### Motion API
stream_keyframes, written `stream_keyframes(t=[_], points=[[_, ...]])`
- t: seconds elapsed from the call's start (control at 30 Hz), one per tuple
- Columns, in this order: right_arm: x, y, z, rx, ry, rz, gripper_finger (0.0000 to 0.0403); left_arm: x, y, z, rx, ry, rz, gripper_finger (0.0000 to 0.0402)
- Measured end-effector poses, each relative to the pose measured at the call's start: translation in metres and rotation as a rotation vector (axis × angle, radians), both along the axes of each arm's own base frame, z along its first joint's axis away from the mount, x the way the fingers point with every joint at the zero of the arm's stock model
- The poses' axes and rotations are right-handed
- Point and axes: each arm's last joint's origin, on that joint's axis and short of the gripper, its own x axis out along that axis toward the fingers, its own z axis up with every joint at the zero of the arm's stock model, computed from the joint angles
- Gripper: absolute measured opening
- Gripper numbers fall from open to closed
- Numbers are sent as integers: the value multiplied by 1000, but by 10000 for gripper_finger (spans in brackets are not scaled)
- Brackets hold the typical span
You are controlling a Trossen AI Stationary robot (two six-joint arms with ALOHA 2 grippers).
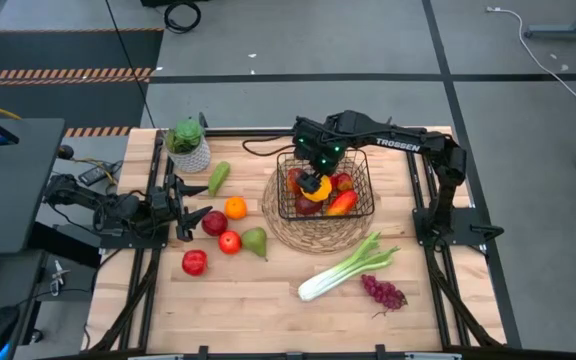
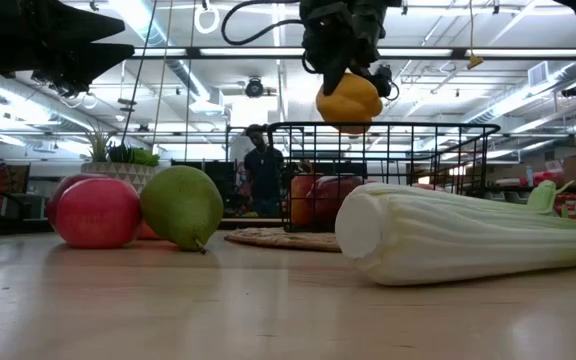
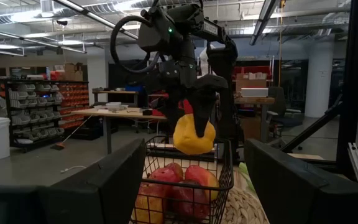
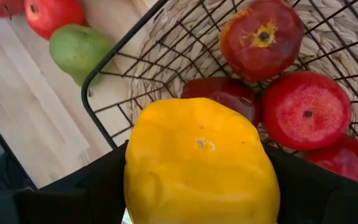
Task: Build produce basket
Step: Put the yellow pepper into the black wire basket
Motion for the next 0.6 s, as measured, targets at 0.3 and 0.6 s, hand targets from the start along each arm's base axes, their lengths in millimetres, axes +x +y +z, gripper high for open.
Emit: stream_keyframes(t=[0.3, 0.6], points=[[-4, -4, 20, -60, -57, 47, 314, 0, 0, 0, 0, 0, 0, 282], [0, 9, 54, -457, -124, 386, 314, 0, 0, 0, 0, 0, 0, 282]])
